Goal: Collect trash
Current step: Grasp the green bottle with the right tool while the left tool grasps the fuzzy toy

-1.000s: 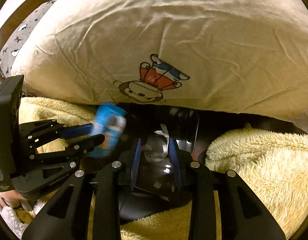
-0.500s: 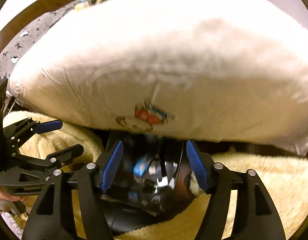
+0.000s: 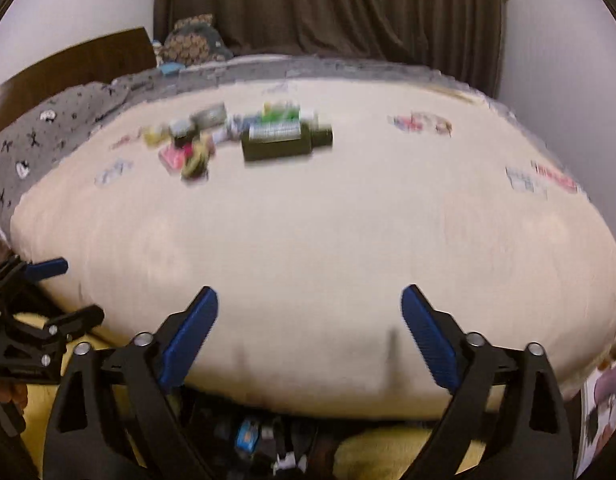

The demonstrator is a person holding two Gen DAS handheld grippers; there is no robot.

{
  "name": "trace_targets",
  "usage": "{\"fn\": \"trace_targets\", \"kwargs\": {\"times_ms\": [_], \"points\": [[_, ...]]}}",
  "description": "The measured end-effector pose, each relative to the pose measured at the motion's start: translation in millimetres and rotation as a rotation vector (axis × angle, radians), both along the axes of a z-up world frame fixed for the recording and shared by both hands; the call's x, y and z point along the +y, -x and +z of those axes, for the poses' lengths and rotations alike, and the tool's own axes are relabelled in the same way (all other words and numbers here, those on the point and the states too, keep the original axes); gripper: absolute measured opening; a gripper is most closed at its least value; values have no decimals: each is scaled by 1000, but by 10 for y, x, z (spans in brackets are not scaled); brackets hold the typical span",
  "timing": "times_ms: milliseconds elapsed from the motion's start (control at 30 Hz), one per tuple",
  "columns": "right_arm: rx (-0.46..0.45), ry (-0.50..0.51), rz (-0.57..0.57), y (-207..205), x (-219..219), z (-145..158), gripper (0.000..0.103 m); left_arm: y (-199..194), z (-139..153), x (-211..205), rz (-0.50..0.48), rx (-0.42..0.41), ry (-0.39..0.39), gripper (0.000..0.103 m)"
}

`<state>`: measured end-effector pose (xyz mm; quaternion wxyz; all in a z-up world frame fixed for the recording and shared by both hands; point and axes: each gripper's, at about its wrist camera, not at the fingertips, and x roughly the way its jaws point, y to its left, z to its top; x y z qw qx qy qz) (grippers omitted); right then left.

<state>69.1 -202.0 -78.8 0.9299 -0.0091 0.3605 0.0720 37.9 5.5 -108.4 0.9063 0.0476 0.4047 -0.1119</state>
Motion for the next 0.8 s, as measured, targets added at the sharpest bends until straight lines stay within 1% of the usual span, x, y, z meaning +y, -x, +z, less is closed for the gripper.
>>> {"fn": "trace_targets", "kwargs": {"times_ms": [100,200,233,267,367,500,567,667,733,800], "points": [[-7,-26,0,-268,66,43,95,-160,79,29,15,-17,2,93],[-3,-46,4,-589,160,50,95,-314,113,56,27,-30,-16,93],[13,-39,1,-762,208,16,95,-371,114,63,31,-31,-24,93],[20,-36,-4,-841,244,-8,95,-407,116,77,32,-29,-26,93],[49,-55,4,-1149,372,-104,95,-540,101,105,28,-14,-12,93],[84,-72,17,-1443,575,-188,95,-685,70,102,19,-7,-24,93],[105,-57,-11,-1606,656,-246,95,-751,53,94,15,-3,-27,93],[131,-65,-48,-1768,666,-309,95,-852,40,95,13,2,-23,93],[142,-71,-52,-1854,668,-325,95,-908,37,97,12,5,-14,93],[146,-61,-46,-1914,682,-325,93,-961,35,92,13,6,-5,93]]}}
